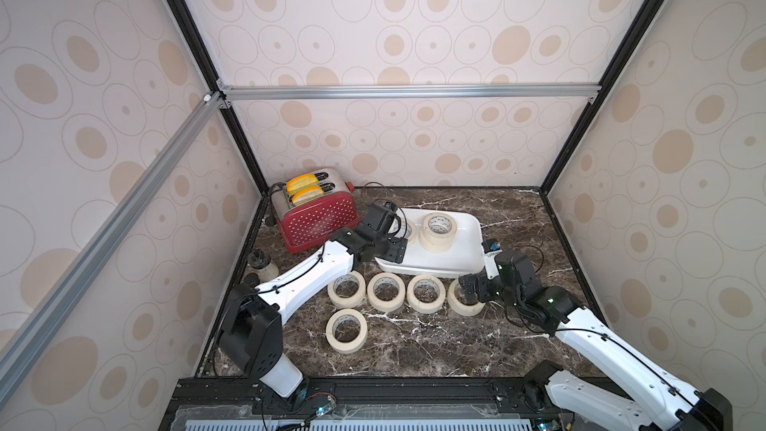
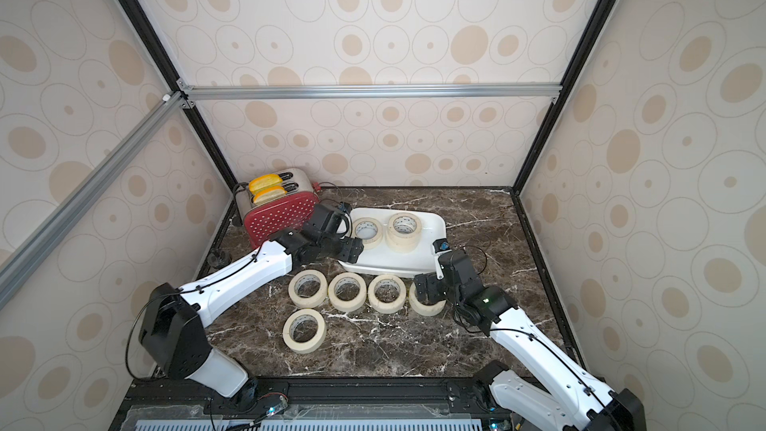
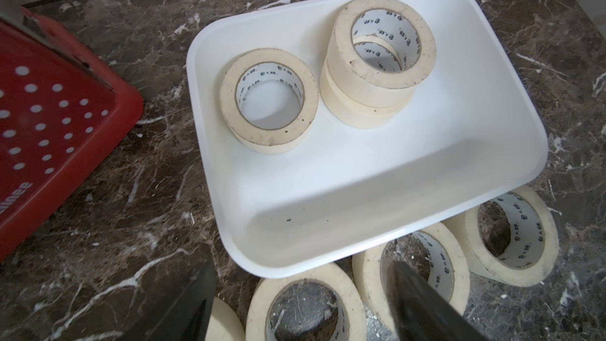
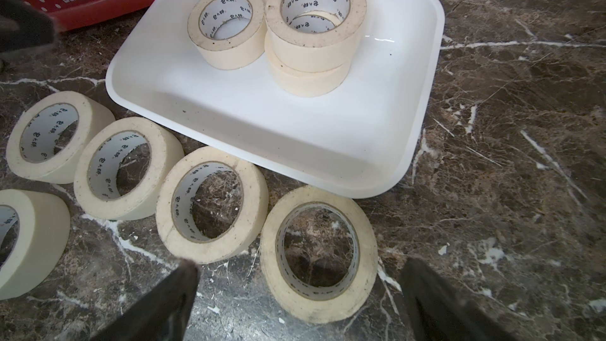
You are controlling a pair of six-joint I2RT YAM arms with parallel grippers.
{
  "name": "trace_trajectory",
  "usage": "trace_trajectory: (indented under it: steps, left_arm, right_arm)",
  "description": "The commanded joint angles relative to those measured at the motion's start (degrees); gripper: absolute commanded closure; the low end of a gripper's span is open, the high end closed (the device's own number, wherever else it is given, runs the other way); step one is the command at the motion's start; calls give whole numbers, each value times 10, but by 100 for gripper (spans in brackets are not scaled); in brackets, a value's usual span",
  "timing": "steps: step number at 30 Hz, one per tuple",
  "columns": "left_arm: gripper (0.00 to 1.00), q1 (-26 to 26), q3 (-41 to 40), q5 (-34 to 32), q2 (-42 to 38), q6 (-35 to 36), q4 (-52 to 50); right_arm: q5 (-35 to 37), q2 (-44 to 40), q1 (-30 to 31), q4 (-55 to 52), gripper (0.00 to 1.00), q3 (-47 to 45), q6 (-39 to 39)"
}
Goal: Take out the art tape in the storage box
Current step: Pick up the art tape from the storage box.
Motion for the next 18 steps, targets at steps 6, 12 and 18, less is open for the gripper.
trace_trajectory:
  steps: [6, 12, 18]
  left_arm:
    - [16, 6, 149, 26, 122, 59, -25]
    - [18, 6, 218, 33, 197, 85, -41]
    - [27, 8, 283, 32, 280, 108, -67]
  right_arm:
    - [6, -23, -3, -16, 0, -15, 17]
    - [8, -35, -3, -31, 0, -12, 16]
    - [9, -50, -3, -36, 0, -20, 21]
